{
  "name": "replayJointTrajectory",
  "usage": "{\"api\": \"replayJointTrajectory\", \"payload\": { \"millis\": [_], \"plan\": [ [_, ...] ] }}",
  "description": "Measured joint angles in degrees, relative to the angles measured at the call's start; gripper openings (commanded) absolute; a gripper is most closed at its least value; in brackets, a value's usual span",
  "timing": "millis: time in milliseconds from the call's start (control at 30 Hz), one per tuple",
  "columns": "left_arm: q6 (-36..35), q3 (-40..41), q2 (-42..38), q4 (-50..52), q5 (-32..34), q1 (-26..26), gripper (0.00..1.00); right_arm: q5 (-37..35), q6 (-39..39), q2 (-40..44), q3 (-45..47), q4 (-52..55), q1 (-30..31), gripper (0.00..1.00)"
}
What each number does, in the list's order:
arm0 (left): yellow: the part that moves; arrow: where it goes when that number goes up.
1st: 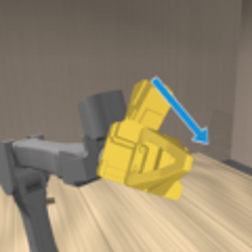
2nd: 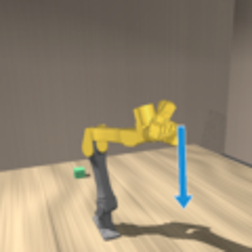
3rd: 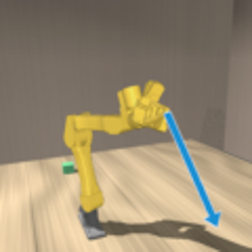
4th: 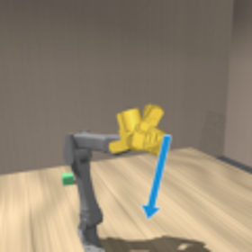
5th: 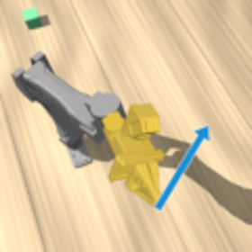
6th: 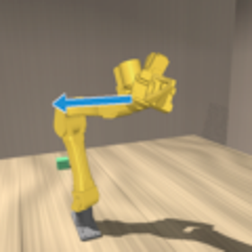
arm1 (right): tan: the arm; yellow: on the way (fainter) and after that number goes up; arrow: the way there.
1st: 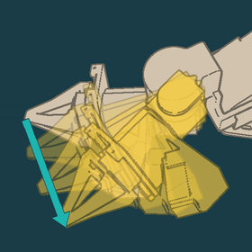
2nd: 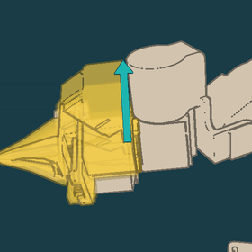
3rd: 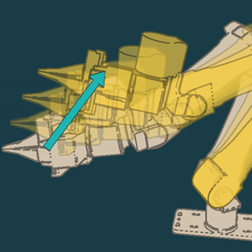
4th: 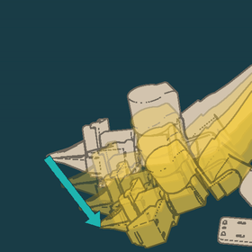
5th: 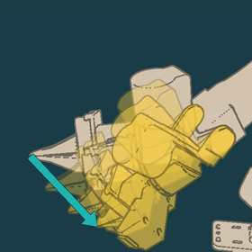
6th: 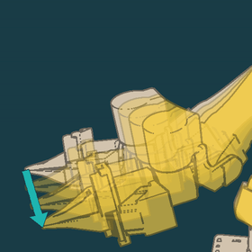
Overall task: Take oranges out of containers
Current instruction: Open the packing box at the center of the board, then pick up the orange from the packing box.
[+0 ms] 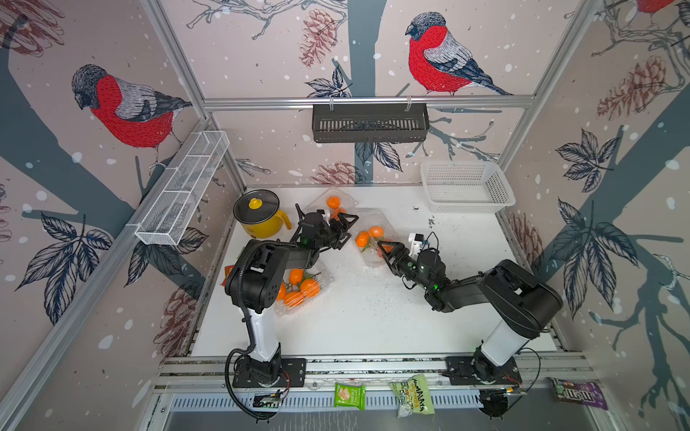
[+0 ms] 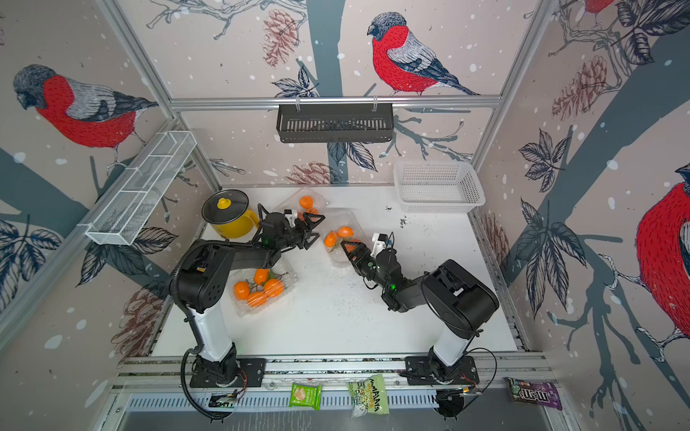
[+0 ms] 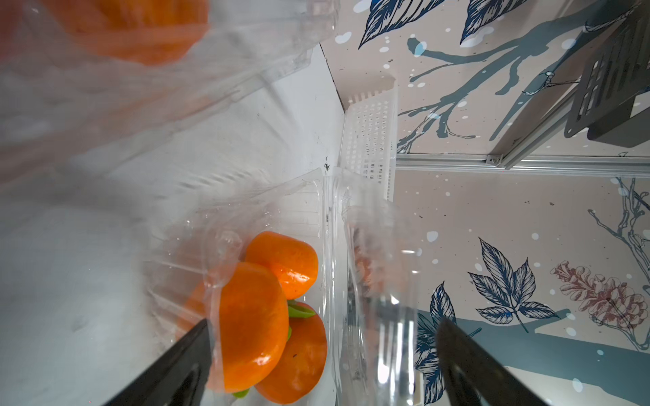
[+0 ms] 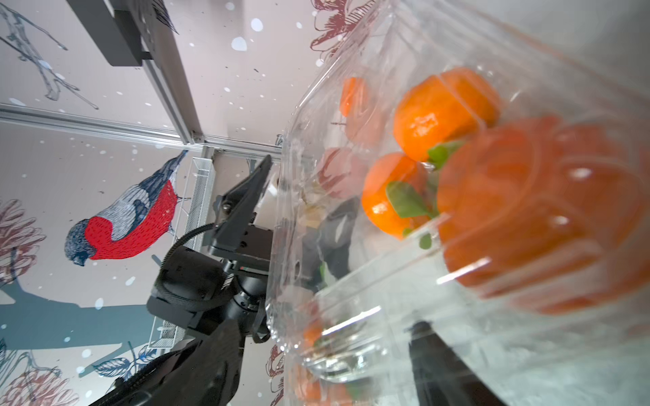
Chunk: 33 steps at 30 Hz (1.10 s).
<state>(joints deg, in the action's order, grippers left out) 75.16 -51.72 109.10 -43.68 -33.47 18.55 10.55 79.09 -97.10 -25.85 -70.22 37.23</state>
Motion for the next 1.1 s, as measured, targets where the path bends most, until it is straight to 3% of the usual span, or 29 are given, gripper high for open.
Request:
{"api": "replayJointTrajectory", "payload": {
  "millis": [333,600,833,967,1100],
  "plan": [
    [-0.35,1.25,-3.67,1.38,-0.59,0.00,0.97,3.23,0.15,2.73,-1.25,-4.79,-8.11,0.83],
    [-6.64,0.35,-10.58,10.91,0.72,0.26,0.97,6.19,-4.79,11.58,-4.90,6.73,-17.16,0.86],
    [-10.62,-3.19,-12.74,17.86,1.79,1.36,0.97,6.93,-18.53,8.61,-19.91,35.87,-20.59,0.87],
    [-12.22,-4.57,-13.97,20.35,0.81,1.57,0.97,2.21,-31.91,7.91,-33.55,56.04,-13.07,0.86],
    [-12.57,-3.32,-17.33,20.96,0.39,1.60,0.97,-3.43,-41.31,4.09,-40.61,70.82,-7.87,0.84]
  ]
}}
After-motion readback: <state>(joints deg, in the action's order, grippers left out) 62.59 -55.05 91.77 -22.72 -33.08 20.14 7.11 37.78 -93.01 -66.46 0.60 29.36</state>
